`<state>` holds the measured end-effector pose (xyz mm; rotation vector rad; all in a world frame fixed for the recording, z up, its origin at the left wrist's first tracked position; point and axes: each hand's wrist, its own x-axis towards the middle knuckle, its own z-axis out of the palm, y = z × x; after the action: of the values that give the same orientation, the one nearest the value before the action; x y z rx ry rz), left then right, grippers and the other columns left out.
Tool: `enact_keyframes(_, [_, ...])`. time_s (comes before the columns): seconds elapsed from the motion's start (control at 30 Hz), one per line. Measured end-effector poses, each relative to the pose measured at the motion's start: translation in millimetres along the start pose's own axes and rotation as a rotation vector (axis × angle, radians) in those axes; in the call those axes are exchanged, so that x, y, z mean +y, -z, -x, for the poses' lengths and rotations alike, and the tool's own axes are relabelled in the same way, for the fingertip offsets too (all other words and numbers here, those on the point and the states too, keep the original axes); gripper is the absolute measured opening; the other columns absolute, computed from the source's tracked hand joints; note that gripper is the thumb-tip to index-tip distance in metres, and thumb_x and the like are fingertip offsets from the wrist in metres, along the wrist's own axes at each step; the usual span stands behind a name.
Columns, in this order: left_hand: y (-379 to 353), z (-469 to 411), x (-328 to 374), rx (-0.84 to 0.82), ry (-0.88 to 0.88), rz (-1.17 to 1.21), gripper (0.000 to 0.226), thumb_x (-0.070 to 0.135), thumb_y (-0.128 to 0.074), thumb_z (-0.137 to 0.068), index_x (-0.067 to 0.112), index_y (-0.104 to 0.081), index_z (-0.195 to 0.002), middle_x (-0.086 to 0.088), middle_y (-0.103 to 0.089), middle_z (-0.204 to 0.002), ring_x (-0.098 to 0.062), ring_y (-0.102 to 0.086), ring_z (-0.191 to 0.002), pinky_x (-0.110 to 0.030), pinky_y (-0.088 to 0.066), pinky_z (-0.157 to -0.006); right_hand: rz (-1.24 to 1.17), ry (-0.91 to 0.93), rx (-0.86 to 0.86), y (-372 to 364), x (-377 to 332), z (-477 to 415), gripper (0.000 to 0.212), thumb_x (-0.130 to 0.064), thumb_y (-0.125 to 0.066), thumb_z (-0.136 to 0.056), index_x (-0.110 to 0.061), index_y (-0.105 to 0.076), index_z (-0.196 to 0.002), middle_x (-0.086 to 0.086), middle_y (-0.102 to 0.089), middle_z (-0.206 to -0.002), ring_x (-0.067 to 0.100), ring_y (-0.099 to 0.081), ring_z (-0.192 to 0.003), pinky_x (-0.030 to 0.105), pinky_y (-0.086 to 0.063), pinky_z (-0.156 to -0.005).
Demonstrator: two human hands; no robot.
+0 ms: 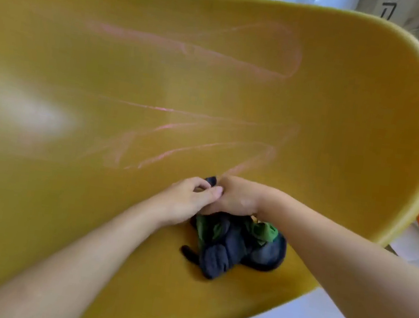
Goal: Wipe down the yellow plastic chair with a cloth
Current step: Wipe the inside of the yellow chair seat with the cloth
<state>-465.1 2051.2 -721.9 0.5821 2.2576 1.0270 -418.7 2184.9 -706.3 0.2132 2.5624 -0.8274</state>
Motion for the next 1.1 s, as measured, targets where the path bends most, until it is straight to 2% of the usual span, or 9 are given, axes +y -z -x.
enact_keyframes(0.2, [5.5, 0.7, -22.5, -0.058, 0.086, -0.146, 0.023, 0.007, -0.07, -0.072, 0.02, -0.066, -0.091, 0.004, -0.05, -0.062, -0.004, -0.041, -0.041, -0.017, -0.034, -0.047, 0.019, 0.044, 0.173, 59.1, 38.0, 30.1, 0.04, -0.01, -0.065, -0.088, -0.019, -0.063, -0.127, -0.002, -0.062, -0.123, 0.02, -0.059, -0.108, 0.037, -0.052, -0.088])
enact_keyframes(0.33, [31.1, 21.8, -7.8, -0.162, 0.196, -0.571, 0.007, 0.016, -0.064, -0.074, 0.023, -0.067, -0.073, 0.01, -0.055, -0.061, -0.007, -0.045, -0.053, -0.019, -0.034, -0.05, 0.055, 0.072, 0.437, 86.3, 55.4, 42.0, 0.027, -0.01, -0.053, -0.095, -0.016, -0.066, -0.117, 0.006, -0.067, -0.114, 0.027, -0.061, -0.1, 0.042, -0.054, -0.083])
enact_keyframes(0.43, [45.3, 23.7, 3.0, -0.105, 0.149, -0.904, 0.01, 0.025, -0.057, -0.081, 0.032, -0.064, -0.083, 0.014, -0.06, -0.087, -0.01, -0.054, -0.085, -0.021, -0.043, -0.073, -0.408, 0.135, 0.433, 84.7, 60.2, 49.3, 0.017, -0.013, -0.047, -0.099, -0.012, -0.063, -0.106, 0.012, -0.066, -0.105, 0.026, -0.065, -0.092, 0.04, -0.06, -0.069])
enact_keyframes(0.57, [11.8, 20.5, 19.1, -0.04, -0.132, -0.059, 0.037, 0.051, -0.062, -0.08, 0.029, -0.064, -0.109, 0.016, -0.067, -0.111, -0.002, -0.06, -0.105, -0.023, -0.045, -0.092, -0.835, 0.215, 0.37, 67.2, 48.7, 46.0, 0.02, -0.017, -0.045, -0.102, -0.014, -0.065, -0.107, 0.008, -0.067, -0.102, 0.016, -0.065, -0.083, 0.023, -0.052, -0.051])
enact_keyframes(0.73, [-10.2, 20.0, 20.8, 0.038, -0.095, 0.456, 0.024, 0.025, -0.068, -0.074, 0.009, -0.069, -0.092, -0.005, -0.072, -0.09, -0.015, -0.066, -0.081, -0.028, -0.05, -0.071, -0.672, 0.223, 0.679, 68.9, 59.7, 36.7, 0.022, -0.023, -0.055, -0.097, -0.024, -0.066, -0.115, -0.005, -0.068, -0.107, 0.007, -0.064, -0.096, 0.026, -0.053, -0.079])
enact_keyframes(0.8, [11.7, 27.3, 27.0, 0.132, -0.079, 0.627, 0.013, 0.027, -0.071, -0.079, 0.014, -0.069, -0.082, -0.004, -0.069, -0.079, -0.015, -0.062, -0.069, -0.024, -0.048, -0.061, -0.602, 0.251, 0.734, 72.2, 65.5, 41.7, 0.015, -0.028, -0.059, -0.094, -0.027, -0.069, -0.106, -0.011, -0.067, -0.093, -0.005, -0.059, -0.077, 0.016, -0.049, -0.066])
enact_keyframes(0.9, [38.8, 47.3, 40.4, 0.206, -0.168, 0.498, 0.028, 0.046, -0.057, -0.084, 0.021, -0.067, -0.092, -0.002, -0.064, -0.075, -0.014, -0.057, -0.062, -0.022, -0.045, -0.052, -0.538, 0.324, 0.518, 68.8, 57.3, 44.3, 0.022, -0.047, -0.067, -0.083, -0.027, -0.074, -0.09, -0.009, -0.073, -0.083, -0.002, -0.063, -0.072, 0.015, -0.051, -0.066])
enact_keyframes(1.03, [73.5, 82.2, 41.6, -0.184, -0.086, 0.124, 0.067, 0.08, -0.067, -0.052, 0.031, -0.073, -0.098, -0.006, -0.074, -0.097, -0.019, -0.07, -0.086, -0.028, -0.055, -0.073, -0.369, 0.336, -0.056, 72.3, 40.6, 55.3, 0.067, -0.08, -0.065, -0.059, -0.027, -0.075, -0.1, -0.003, -0.075, -0.102, 0.016, -0.069, -0.099, 0.043, -0.053, -0.092])
enact_keyframes(1.1, [80.2, 94.6, 33.9, -0.362, 0.053, -0.244, 0.068, 0.075, -0.077, -0.039, 0.047, -0.069, -0.1, 0.001, -0.074, -0.093, -0.009, -0.069, -0.083, -0.025, -0.051, -0.076, -0.132, 0.366, -0.262, 65.0, 34.1, 62.3, 0.056, -0.068, -0.076, -0.059, -0.031, -0.073, -0.1, -0.01, -0.073, -0.098, 0.004, -0.068, -0.091, 0.027, -0.051, -0.083])
